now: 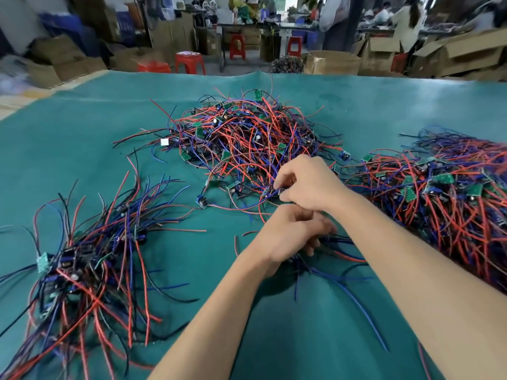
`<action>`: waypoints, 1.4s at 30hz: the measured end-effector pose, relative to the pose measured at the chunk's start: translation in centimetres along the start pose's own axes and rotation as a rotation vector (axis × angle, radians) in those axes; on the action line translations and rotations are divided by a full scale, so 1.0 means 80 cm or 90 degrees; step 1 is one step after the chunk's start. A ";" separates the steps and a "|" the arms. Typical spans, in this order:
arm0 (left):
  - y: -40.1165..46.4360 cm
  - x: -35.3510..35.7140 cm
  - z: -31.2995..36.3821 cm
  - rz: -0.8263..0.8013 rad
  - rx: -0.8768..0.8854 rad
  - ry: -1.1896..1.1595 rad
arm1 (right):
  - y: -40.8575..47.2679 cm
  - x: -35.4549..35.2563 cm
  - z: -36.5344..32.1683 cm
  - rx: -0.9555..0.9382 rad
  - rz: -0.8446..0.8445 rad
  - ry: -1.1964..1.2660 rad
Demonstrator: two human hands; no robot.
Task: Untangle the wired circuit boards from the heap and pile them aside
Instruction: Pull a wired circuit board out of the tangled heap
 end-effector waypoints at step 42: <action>-0.002 -0.008 0.007 0.007 0.014 -0.228 | -0.115 -0.010 0.090 0.089 0.212 0.731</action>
Point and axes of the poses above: each hand's wrist, its own y-axis towards the middle knuckle, its own x-axis out of the palm, z = x × y, the point moved 9 cm from there along y, towards the middle knuckle, and after that the axes turned 10 degrees about y, right-handed, at the moved point
